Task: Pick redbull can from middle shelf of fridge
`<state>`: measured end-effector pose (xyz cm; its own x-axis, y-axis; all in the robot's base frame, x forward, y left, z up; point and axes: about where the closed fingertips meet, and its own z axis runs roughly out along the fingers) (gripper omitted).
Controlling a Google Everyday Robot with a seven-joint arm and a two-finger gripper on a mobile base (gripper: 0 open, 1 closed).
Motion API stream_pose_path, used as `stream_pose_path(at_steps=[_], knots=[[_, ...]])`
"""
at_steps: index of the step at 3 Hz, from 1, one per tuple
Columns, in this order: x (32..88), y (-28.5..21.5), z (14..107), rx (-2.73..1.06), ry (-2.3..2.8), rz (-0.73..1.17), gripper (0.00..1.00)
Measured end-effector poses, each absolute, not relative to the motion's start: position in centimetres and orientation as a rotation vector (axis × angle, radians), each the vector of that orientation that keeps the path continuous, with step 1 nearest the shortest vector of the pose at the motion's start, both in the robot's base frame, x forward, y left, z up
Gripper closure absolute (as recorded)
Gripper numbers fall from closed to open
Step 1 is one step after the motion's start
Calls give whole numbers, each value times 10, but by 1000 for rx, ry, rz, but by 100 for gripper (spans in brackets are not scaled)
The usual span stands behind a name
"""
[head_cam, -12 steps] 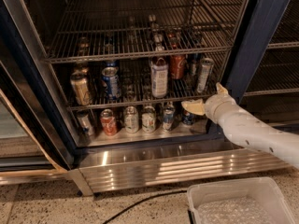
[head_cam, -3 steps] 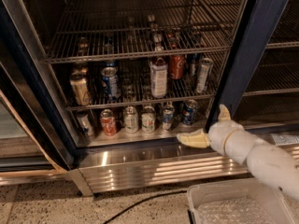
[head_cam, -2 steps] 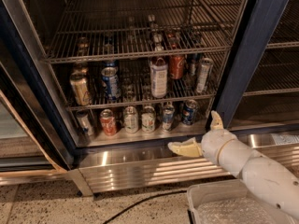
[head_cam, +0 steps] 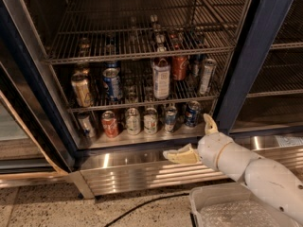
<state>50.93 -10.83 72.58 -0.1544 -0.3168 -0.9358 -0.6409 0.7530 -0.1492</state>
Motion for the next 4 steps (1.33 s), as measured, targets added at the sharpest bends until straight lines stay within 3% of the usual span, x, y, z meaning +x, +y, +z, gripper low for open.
stream_pose_path(at_steps=[4], knots=[[540, -35, 714, -407, 1725, 343, 0]])
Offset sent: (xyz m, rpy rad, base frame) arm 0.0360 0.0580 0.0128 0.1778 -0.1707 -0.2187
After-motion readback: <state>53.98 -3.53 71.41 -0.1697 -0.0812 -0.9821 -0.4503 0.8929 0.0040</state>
